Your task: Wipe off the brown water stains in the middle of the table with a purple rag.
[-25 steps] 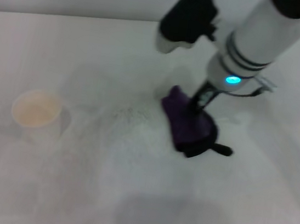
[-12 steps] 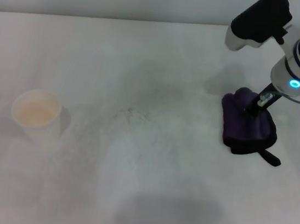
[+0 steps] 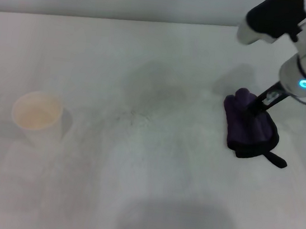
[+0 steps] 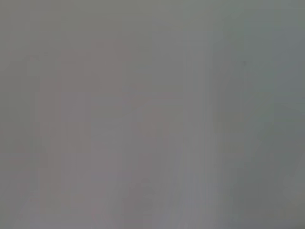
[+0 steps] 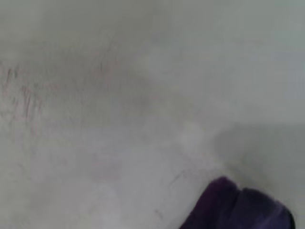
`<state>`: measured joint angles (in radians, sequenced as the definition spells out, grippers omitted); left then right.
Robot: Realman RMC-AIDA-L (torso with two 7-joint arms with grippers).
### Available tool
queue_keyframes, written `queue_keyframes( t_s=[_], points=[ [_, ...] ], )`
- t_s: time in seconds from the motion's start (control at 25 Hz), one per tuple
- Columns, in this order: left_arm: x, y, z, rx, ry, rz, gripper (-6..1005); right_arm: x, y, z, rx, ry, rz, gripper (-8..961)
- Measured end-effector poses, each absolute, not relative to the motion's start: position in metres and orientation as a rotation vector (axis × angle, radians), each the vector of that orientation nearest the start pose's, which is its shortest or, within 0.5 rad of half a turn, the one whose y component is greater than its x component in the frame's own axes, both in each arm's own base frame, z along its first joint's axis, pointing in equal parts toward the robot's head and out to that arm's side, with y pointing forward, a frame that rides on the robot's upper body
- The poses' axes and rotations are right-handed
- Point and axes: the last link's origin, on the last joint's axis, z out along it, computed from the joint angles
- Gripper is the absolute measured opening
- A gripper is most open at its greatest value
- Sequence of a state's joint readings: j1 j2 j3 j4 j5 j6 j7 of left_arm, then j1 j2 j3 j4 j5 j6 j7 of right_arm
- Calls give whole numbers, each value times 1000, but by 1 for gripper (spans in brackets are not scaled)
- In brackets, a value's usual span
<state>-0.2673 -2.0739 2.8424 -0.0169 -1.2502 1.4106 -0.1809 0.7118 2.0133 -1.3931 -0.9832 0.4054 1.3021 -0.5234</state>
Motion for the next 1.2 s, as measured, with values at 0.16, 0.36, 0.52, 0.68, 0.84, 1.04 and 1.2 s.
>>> queue_keyframes(
  t_s=[0.16,0.36,0.52,0.68,0.84,1.04,1.2],
  points=[
    [-377,249,5,-1641,-446,-594,892,234,391,15,-2382,1006,-527,92],
    [-378,249,5,-1639,-447,-594,892,238,388,48,-2401,1013,-274,301],
    [-377,249,7,-1629,-445,-598,893,256,385,80,-2360,1022,-21,388],
    [-378,249,8,-1616,-451,-598,893,288,371,112,-2271,974,269,424],
    [-379,249,9,-1590,-461,-603,893,316,355,121,-2178,868,500,424],
    [-379,249,10,-1574,-467,-606,893,353,334,121,-1978,807,674,425],
    [-380,249,10,-1566,-476,-601,893,370,326,113,-1867,737,697,425]
  ],
)
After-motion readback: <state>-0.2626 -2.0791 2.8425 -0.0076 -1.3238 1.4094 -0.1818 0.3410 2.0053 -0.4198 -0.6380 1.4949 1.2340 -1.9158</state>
